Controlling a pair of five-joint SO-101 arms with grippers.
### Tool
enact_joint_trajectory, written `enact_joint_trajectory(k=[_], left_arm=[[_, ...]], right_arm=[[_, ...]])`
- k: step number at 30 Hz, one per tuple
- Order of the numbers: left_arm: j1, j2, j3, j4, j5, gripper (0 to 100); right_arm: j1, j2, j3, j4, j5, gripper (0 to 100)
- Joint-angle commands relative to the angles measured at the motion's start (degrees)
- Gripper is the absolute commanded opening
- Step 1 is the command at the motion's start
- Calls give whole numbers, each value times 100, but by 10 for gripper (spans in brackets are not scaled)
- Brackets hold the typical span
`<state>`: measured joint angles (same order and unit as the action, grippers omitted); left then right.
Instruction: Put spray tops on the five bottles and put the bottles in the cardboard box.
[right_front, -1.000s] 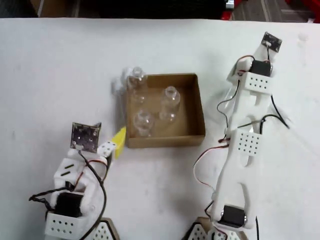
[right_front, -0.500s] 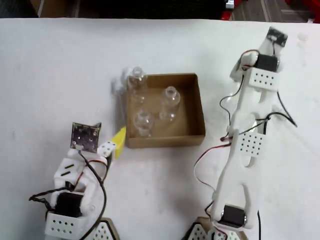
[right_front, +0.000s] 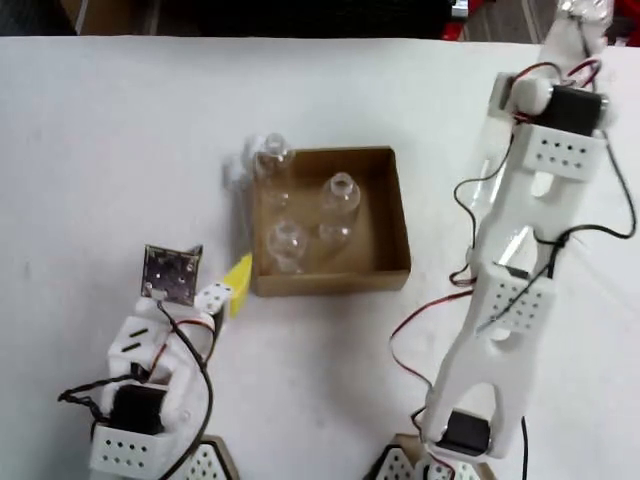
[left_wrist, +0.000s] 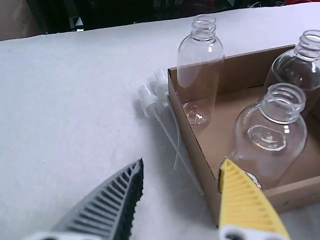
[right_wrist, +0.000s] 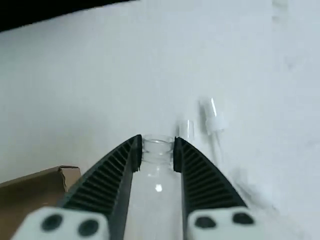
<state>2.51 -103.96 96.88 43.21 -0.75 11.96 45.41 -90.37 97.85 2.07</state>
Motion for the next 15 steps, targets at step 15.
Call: enact_joint_trajectory(k=[15], left_arm=[[92,-40,9,9,-62,229]], right_arm=[[101,-4804,3710,136,79,15]])
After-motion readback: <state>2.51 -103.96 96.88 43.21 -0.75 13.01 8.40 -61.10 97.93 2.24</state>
